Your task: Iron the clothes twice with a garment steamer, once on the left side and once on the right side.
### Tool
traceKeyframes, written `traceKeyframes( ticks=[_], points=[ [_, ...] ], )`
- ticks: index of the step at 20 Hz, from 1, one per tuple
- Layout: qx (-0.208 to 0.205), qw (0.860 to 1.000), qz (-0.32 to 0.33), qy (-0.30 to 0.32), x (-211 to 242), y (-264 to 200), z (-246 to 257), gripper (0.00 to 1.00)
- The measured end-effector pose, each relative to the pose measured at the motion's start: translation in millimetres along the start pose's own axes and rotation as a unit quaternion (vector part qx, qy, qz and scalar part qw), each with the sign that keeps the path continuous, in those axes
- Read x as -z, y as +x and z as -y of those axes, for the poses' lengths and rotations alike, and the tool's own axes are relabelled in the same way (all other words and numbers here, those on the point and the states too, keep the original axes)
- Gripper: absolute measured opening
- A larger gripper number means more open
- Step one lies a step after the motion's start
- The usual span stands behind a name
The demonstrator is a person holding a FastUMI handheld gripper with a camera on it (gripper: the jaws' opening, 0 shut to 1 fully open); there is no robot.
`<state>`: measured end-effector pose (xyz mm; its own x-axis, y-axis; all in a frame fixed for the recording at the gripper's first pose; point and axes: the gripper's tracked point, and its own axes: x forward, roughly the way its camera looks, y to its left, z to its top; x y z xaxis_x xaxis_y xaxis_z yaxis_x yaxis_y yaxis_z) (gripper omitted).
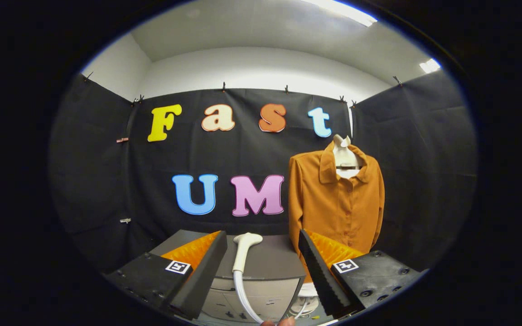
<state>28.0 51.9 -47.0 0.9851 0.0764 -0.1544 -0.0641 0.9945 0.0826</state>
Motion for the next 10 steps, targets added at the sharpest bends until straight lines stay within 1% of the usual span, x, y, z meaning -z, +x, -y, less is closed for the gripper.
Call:
traceKeyframes(
  ticks=[2,4,6,10],
  points=[
    [-0.006,0.999,-0.034,-0.008,20,21,-7,0.98],
    [-0.012,0.996,-0.082,-0.023,50,44,-18,0.98],
    [-0.025,0.991,-0.127,-0.026,77,66,-32,0.98],
    [-0.033,0.979,-0.198,-0.024,127,110,-51,0.98]
  ],
)
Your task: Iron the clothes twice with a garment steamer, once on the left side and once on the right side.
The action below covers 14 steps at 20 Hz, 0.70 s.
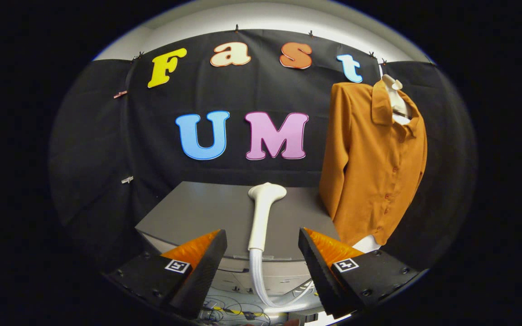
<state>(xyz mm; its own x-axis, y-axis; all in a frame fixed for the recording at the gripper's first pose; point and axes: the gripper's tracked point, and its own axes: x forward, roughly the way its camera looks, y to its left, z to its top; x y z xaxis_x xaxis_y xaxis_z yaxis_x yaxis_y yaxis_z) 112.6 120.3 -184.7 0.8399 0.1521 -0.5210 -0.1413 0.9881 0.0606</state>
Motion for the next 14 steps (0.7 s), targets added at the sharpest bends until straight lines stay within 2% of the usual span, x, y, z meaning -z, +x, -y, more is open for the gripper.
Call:
traceKeyframes(
  ticks=[6,9,10,12,13,14],
  points=[
    [0.018,0.997,-0.077,-0.006,44,78,-6,0.99],
    [0.030,0.994,-0.103,0.001,62,103,-7,0.94],
    [0.034,0.993,-0.111,0.001,68,109,-6,0.86],
    [0.037,0.992,-0.123,-0.002,83,123,-1,0.81],
    [0.039,0.991,-0.128,0.004,85,124,-1,0.75],
    [0.039,0.993,-0.114,0.018,81,127,-1,0.58]
  ],
)
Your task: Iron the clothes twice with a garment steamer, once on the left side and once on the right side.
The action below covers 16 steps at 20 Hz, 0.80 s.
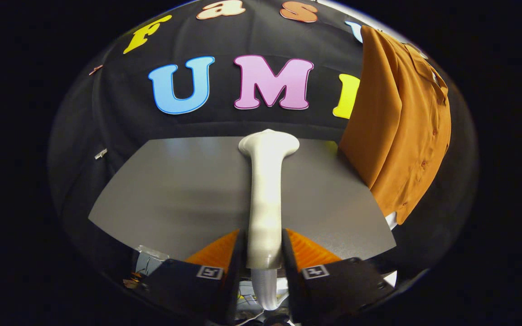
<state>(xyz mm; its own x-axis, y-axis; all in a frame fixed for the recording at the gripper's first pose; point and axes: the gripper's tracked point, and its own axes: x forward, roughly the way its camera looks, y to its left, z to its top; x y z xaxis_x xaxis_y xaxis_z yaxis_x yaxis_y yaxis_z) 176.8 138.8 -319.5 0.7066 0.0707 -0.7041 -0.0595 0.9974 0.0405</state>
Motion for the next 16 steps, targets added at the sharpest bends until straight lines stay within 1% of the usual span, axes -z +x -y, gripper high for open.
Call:
traceKeyframes(
  ticks=[1,2,4,5,10,13,16],
  points=[
    [-0.006,1.000,-0.001,0.002,1,1,0,0.41],
    [-0.014,1.000,0.008,0.004,-2,0,-1,0.41],
    [-0.019,1.000,0.020,0.005,-5,-4,2,0.31],
    [-0.021,1.000,0.022,0.004,-2,-3,2,0.28],
    [-0.024,0.997,0.072,0.017,-13,-36,4,0.27],
    [-0.025,0.993,0.116,0.017,-25,-68,13,0.27],
    [-0.032,0.984,0.174,0.015,-42,-111,21,0.27]
  ],
)
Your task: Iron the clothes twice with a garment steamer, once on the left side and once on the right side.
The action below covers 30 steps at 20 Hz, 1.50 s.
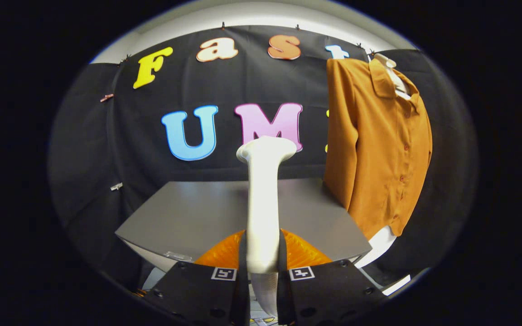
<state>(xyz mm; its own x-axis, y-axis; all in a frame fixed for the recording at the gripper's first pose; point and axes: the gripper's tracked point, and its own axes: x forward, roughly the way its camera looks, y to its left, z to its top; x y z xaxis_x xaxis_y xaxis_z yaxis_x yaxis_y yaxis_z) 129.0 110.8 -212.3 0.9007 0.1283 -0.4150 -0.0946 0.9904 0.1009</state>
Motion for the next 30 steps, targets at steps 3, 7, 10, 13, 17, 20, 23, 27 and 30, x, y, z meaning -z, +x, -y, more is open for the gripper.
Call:
traceKeyframes(
  ticks=[3,7,10,13,17,20,23,27,30],
  points=[
    [-0.010,0.998,0.063,-0.012,-35,-40,9,0.27],
    [-0.012,0.991,0.135,-0.022,-73,-85,32,0.27],
    [-0.003,0.984,0.179,-0.015,-95,-113,60,0.27],
    [0.011,0.976,0.216,-0.011,-107,-125,94,0.26],
    [0.037,0.972,0.230,0.008,-108,-120,147,0.26],
    [0.049,0.974,0.220,0.026,-103,-103,180,0.26],
    [0.056,0.976,0.207,0.027,-94,-82,208,0.26],
    [0.053,0.981,0.186,0.029,-78,-52,226,0.27],
    [0.051,0.983,0.176,0.029,-69,-34,235,0.27]
  ],
)
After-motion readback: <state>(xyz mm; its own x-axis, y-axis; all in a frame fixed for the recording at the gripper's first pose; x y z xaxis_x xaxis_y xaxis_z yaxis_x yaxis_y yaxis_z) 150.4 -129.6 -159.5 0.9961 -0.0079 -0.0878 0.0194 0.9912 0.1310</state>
